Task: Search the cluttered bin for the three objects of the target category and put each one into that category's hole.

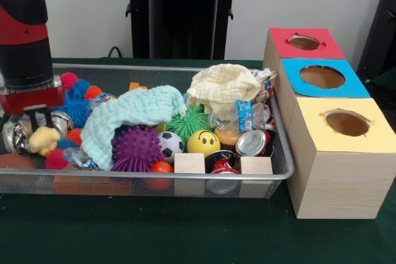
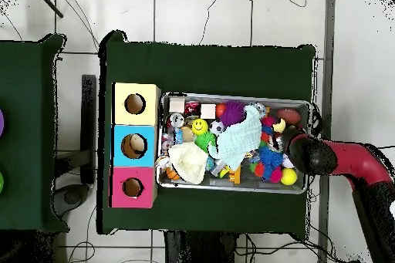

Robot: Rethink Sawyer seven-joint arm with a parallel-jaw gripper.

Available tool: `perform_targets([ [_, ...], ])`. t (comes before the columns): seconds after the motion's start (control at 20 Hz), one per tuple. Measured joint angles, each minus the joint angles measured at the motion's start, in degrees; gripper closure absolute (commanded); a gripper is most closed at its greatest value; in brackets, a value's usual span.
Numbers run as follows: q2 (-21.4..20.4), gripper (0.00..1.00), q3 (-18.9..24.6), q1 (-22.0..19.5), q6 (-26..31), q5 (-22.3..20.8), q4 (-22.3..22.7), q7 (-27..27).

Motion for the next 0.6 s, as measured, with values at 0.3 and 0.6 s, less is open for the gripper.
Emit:
perform_targets([
  [0.3, -9.09, 1.0, 0.25, 0.51, -0.01, 5.12, 7.44, 0.0],
  [0.6, -18.45, 1.0, 0.31, 3.32, 0.0, 11.31, 14.24, 0.08],
])
